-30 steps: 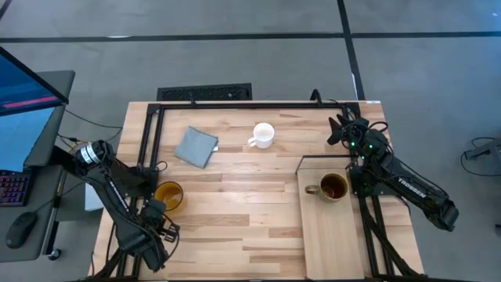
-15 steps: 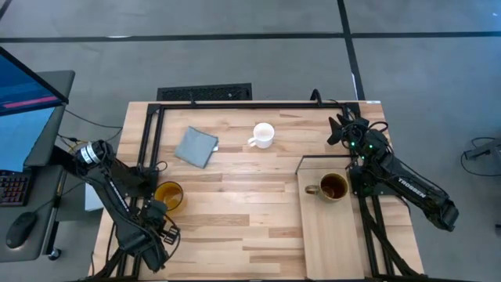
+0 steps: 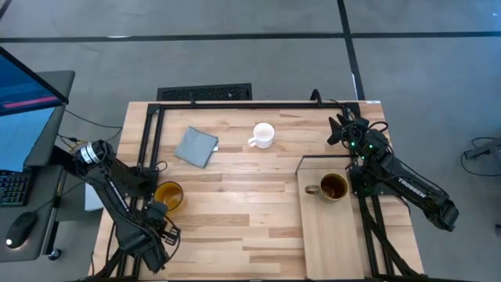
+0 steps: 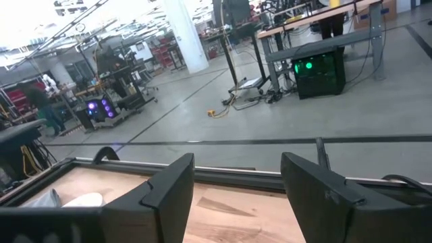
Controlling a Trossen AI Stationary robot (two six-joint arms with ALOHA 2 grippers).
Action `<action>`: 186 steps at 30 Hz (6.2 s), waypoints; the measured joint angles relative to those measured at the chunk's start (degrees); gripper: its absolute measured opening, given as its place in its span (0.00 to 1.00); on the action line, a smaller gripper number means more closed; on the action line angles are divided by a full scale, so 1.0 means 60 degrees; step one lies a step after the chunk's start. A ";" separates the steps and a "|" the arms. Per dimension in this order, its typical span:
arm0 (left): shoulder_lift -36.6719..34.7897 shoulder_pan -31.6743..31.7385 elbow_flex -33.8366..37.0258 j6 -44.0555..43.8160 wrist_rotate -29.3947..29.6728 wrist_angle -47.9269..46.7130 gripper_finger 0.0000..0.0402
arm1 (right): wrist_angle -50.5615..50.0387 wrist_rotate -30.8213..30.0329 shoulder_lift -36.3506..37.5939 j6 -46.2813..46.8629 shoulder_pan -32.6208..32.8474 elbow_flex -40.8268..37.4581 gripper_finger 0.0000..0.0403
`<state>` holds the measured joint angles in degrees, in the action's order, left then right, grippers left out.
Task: Stack small to large cups/mugs on shelf
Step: Put the yellow mug on the shelf
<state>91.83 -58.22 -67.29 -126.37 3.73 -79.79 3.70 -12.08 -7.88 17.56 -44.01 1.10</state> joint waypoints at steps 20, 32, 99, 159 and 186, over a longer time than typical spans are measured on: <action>0.0000 0.0000 0.0001 0.0245 0.0440 0.1104 0.30 | -0.0004 0.0000 0.0000 -0.0004 0.0003 0.0000 0.61; 0.0007 0.0217 0.0001 -0.0237 -0.0056 0.0015 0.30 | -0.0004 0.0004 0.0000 -0.0004 0.0004 0.0000 0.61; 0.0025 0.1346 0.2037 -0.0590 -0.0037 0.2492 0.53 | -0.0049 0.0003 0.0004 0.0000 0.0000 0.0000 0.61; -0.0342 0.1982 0.1884 -0.0238 0.0656 0.1204 0.22 | -0.0051 0.0003 0.0004 -0.0018 0.0000 0.0000 0.61; -0.0364 0.5447 0.1673 0.7544 0.3033 0.4820 0.21 | -0.0062 0.0000 0.0001 -0.0007 0.0000 0.0000 0.61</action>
<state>89.65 -25.54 -57.25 -81.11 21.93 -50.87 3.33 -12.08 -7.87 17.52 -44.01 1.10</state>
